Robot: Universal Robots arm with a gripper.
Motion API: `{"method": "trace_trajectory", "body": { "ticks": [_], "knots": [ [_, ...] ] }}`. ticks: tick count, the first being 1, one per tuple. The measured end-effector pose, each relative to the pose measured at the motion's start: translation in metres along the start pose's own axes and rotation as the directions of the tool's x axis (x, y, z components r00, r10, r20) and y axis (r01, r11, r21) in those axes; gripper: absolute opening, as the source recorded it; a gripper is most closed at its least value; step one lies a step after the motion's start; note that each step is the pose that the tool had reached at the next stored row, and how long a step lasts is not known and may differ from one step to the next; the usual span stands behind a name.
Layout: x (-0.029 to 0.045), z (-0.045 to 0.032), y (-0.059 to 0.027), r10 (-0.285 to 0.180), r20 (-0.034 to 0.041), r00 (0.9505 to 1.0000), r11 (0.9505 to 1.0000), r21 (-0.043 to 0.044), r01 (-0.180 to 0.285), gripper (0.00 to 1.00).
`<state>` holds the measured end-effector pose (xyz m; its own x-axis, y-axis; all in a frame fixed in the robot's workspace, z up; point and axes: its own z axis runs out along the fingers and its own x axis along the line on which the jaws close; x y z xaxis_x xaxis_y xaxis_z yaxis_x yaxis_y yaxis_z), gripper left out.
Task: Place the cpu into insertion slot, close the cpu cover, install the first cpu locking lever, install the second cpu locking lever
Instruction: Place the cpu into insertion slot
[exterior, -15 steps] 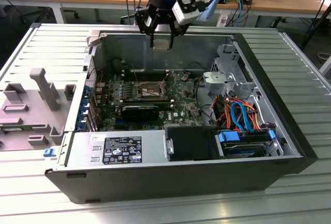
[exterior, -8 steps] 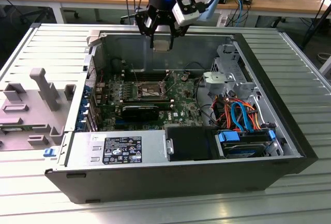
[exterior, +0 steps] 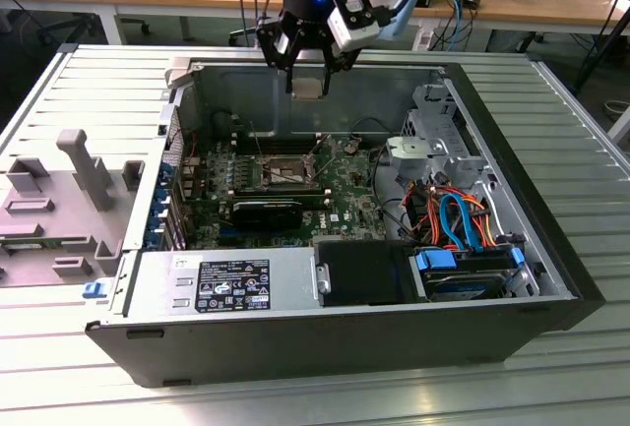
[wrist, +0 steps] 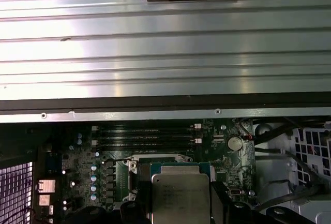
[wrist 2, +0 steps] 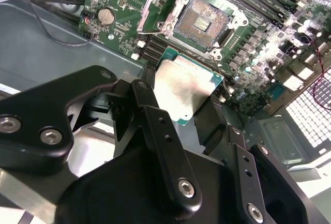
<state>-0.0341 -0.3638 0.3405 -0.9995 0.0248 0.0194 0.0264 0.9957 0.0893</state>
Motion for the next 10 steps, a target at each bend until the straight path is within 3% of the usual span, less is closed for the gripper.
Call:
{"method": "trace_trajectory", "body": {
  "ticks": [10],
  "knots": [
    [-0.0001, 0.0021, -0.0003, 0.000, 0.0000, 1.0000, 1.0000, -0.0001, 0.000, 0.54]
  ]
}}
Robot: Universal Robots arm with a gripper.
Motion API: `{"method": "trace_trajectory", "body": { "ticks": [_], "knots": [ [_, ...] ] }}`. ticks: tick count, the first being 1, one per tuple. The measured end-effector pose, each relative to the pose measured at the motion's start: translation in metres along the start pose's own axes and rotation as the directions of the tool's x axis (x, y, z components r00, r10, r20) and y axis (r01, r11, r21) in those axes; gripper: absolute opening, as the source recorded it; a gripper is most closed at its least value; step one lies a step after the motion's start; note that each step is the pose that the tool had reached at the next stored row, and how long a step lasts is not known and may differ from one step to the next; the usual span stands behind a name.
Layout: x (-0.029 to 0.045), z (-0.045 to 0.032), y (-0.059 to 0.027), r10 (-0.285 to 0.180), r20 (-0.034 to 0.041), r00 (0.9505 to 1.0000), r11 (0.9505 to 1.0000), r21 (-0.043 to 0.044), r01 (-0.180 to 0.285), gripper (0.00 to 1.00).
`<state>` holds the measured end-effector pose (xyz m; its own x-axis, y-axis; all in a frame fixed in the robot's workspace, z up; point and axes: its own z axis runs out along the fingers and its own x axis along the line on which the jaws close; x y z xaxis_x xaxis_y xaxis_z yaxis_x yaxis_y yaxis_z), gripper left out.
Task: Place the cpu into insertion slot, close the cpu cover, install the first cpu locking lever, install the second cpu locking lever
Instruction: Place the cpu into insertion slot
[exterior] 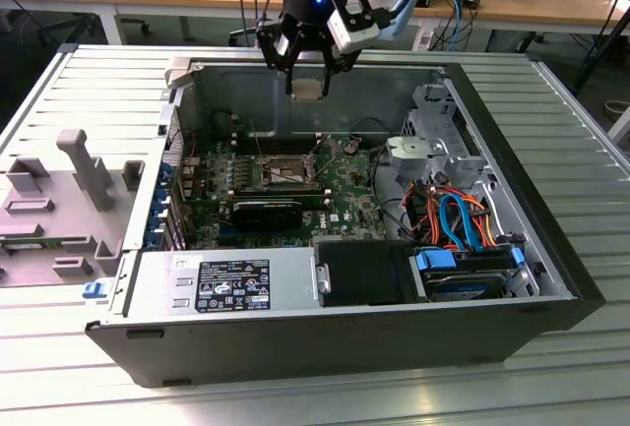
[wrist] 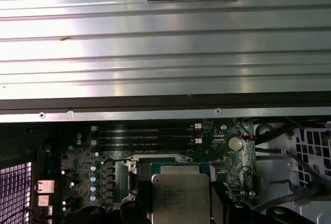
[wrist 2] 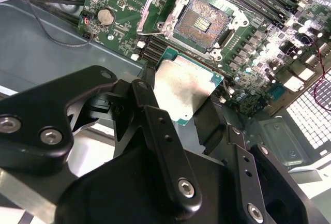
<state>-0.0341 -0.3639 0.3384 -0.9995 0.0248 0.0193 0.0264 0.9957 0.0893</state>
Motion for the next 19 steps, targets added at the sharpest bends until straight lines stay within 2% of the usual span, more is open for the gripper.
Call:
{"method": "trace_trajectory", "body": {
  "ticks": [19],
  "knots": [
    [-0.0001, 0.0041, -0.0004, 0.000, 0.0000, 1.0000, 1.0000, 0.0000, 0.000, 0.54]
  ]
}}
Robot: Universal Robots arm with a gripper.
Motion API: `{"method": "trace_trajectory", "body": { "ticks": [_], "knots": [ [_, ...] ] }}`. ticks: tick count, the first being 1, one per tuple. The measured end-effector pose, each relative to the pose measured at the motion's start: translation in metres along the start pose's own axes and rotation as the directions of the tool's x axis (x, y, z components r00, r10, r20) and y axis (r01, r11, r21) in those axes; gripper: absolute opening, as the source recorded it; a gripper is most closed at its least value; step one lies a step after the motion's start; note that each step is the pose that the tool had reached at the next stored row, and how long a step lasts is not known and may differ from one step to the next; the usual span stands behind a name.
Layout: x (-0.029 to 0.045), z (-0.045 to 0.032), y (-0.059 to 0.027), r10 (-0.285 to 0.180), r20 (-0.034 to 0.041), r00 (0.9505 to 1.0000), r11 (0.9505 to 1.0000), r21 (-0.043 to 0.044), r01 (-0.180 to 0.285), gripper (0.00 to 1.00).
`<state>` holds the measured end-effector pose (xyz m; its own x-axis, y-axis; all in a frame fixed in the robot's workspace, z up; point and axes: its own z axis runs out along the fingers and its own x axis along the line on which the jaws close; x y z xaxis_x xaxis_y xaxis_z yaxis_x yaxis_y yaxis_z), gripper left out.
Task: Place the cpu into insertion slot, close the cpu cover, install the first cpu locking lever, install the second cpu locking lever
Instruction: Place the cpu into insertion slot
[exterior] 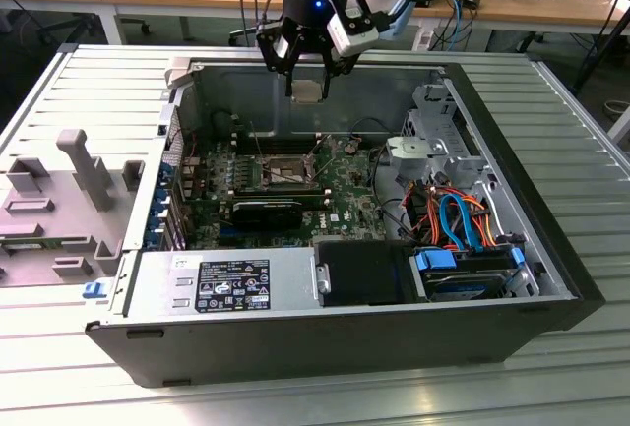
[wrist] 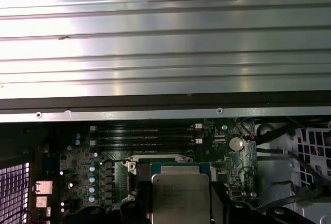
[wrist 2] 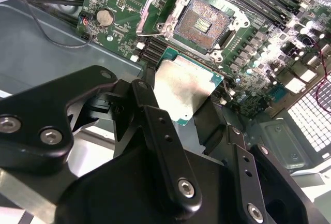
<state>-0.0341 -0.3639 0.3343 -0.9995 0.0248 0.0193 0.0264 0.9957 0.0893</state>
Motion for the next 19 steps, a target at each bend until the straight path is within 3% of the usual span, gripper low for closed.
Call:
{"method": "trace_trajectory", "body": {
  "ticks": [19],
  "knots": [
    [-0.0001, 0.0046, -0.0004, 0.000, 0.0000, 1.0000, 1.0000, 0.0000, 0.000, 0.54]
  ]
}}
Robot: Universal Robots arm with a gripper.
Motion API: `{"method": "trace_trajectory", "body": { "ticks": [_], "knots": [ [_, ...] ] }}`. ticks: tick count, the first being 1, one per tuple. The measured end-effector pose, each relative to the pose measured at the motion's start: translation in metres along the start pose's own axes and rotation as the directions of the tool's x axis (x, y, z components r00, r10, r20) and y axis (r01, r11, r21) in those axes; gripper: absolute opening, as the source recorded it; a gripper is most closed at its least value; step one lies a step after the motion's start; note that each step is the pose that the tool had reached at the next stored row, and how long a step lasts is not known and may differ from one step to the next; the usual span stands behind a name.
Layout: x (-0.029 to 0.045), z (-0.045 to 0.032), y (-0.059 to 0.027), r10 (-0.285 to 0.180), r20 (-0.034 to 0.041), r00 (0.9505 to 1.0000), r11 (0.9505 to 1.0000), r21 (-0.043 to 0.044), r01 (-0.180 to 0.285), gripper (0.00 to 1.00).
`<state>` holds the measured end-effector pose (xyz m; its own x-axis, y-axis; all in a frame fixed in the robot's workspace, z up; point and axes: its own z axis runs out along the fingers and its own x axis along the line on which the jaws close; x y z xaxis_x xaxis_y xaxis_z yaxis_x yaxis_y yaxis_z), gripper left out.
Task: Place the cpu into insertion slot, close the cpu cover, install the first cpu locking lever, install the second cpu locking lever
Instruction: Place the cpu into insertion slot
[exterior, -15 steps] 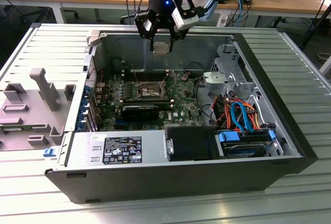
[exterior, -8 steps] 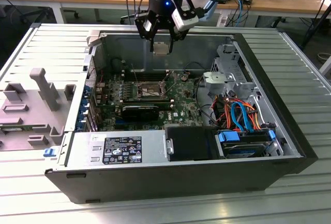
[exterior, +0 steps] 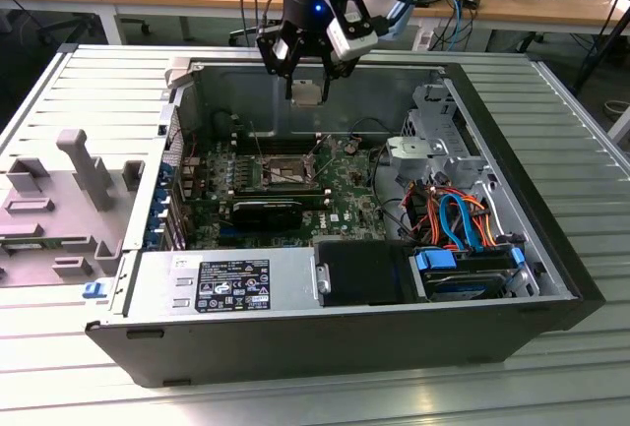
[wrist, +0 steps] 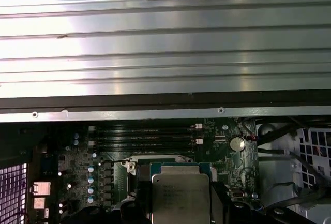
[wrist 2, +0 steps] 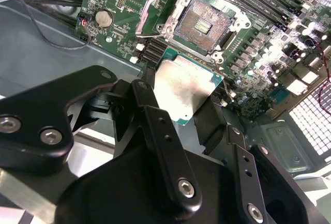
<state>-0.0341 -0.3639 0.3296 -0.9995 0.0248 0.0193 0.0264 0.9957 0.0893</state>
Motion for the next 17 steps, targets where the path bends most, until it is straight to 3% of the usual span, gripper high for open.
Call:
{"method": "trace_trajectory", "body": {
  "ticks": [17],
  "knots": [
    [-0.0001, 0.0034, -0.0003, 0.000, 0.0000, 1.0000, 1.0000, 0.0000, 0.000, 0.54]
  ]
}}
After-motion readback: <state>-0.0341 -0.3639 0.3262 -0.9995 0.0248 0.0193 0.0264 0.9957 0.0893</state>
